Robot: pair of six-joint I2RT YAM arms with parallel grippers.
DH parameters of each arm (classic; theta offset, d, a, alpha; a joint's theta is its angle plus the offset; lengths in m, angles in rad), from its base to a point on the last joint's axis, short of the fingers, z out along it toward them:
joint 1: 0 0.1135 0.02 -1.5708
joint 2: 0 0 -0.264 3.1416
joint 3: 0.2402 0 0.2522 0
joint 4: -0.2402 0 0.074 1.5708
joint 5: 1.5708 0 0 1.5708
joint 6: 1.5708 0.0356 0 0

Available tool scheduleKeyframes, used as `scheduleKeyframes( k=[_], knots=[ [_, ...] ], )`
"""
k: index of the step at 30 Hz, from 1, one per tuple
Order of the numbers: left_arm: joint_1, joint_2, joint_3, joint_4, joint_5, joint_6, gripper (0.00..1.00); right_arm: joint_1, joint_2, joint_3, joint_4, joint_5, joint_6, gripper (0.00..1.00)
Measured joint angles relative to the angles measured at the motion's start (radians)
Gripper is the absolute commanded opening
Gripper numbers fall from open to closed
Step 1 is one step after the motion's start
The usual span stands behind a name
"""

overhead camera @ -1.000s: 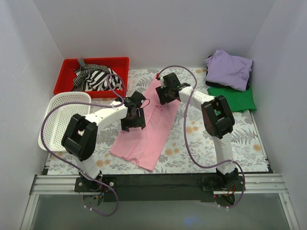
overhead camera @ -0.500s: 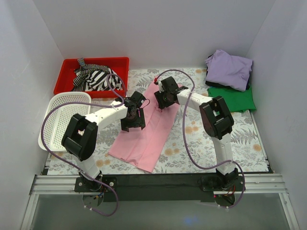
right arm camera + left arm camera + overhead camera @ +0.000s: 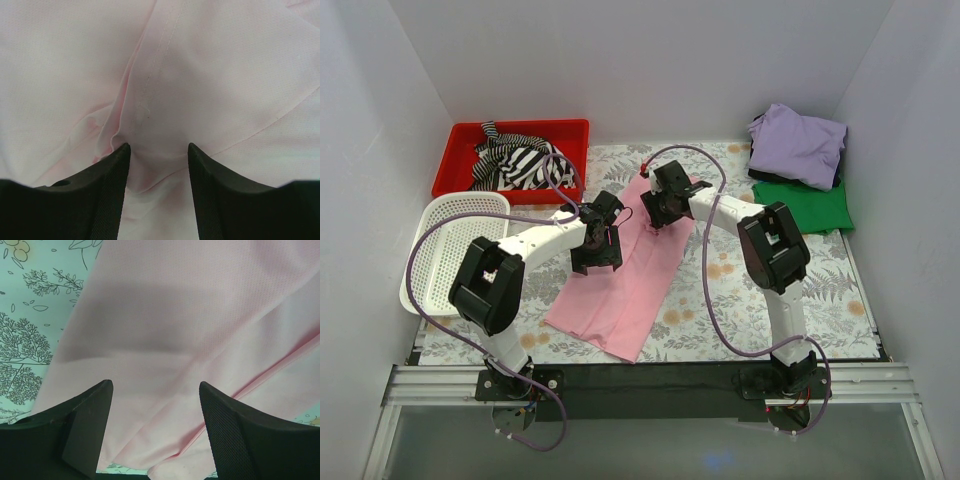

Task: Fold and stack the t-shirts
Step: Fold the tshirt

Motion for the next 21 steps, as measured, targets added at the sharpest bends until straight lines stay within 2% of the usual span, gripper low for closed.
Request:
scheduleKeyframes(
  k=[21],
  knots=[
    [0.0,0.017,0.0,-0.002,-0.013,0.0,0.68,0.019,-0.04,-0.055,-0.007,-0.036,0.013,0.57]
  ],
)
